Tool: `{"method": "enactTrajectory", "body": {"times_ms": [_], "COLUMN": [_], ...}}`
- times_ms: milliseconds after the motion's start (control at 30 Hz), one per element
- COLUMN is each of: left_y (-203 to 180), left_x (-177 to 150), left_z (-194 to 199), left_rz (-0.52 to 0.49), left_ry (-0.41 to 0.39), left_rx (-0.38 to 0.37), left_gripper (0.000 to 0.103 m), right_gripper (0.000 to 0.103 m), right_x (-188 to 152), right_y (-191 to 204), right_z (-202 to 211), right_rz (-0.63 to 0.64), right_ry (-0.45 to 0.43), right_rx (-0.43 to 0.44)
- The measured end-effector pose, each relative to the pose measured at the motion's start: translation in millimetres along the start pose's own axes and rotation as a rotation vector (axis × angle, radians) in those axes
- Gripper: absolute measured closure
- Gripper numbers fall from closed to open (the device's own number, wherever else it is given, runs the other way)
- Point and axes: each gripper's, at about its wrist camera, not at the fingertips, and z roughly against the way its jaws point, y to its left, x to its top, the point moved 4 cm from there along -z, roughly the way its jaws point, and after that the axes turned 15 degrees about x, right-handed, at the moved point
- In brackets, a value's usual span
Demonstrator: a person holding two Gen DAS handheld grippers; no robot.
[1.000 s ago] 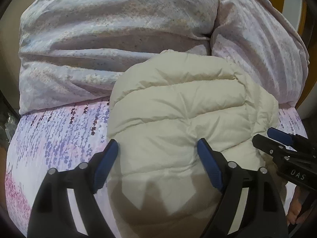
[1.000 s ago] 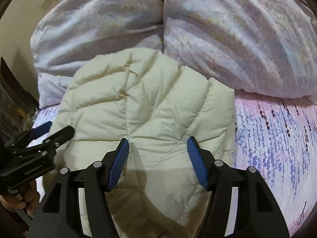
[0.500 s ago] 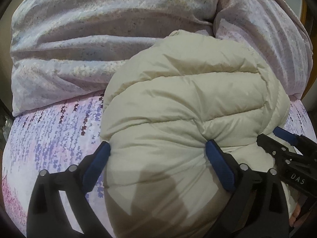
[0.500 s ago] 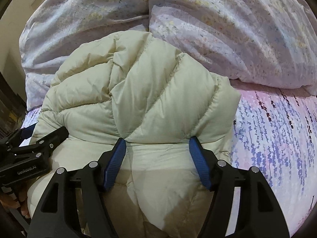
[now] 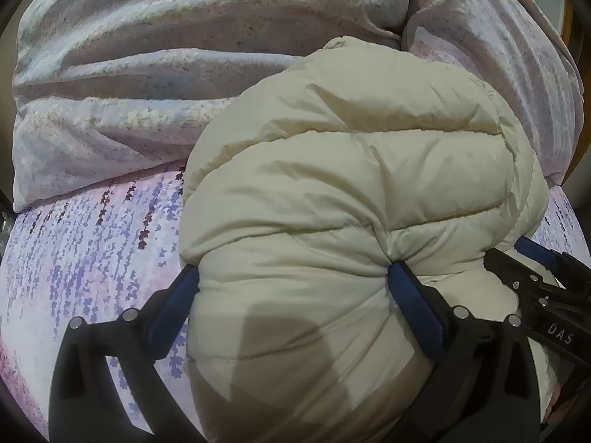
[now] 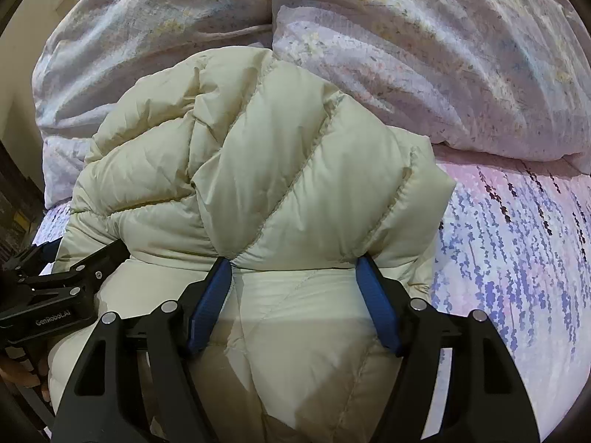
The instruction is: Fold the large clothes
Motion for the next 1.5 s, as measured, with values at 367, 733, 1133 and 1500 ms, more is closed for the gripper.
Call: {"method": "enactTrajectory", "body": {"times_ms": [367,733,1133,1500], "left_y": [-2.8,1.2,1.3,6.1], "left_x": [-8.0,-21.6,-29.9,-34.1], "left_z": [-18.7,-27.7,-30.7,-36.1], "left_rz": [0.013,0.032,0.053,0.063], "left_ry": [-0.012,-0.027,-0.035,-0.030], "left_rx": [-0.012,-0.019,-0.028,-0.036], "left_gripper": [0.002,0.002,0.002,0.002], "right_gripper": [0.031,0.028,0.024,0.020], "right_x": [-3.3,-12.8,-20.0,-21.9], "right_y": [-4.7,-8.0,-16.1,-13.4], "right_z": [-7.4,-12.0,-19.9,-23.0], "right_rz": [-0.007,-0.005,-0.009,0.000], "right_ry": [-0.015,-0.053,-0.085,-0.083], "right_rx": [0.004,-0.002,-0.003,-0.042]}}
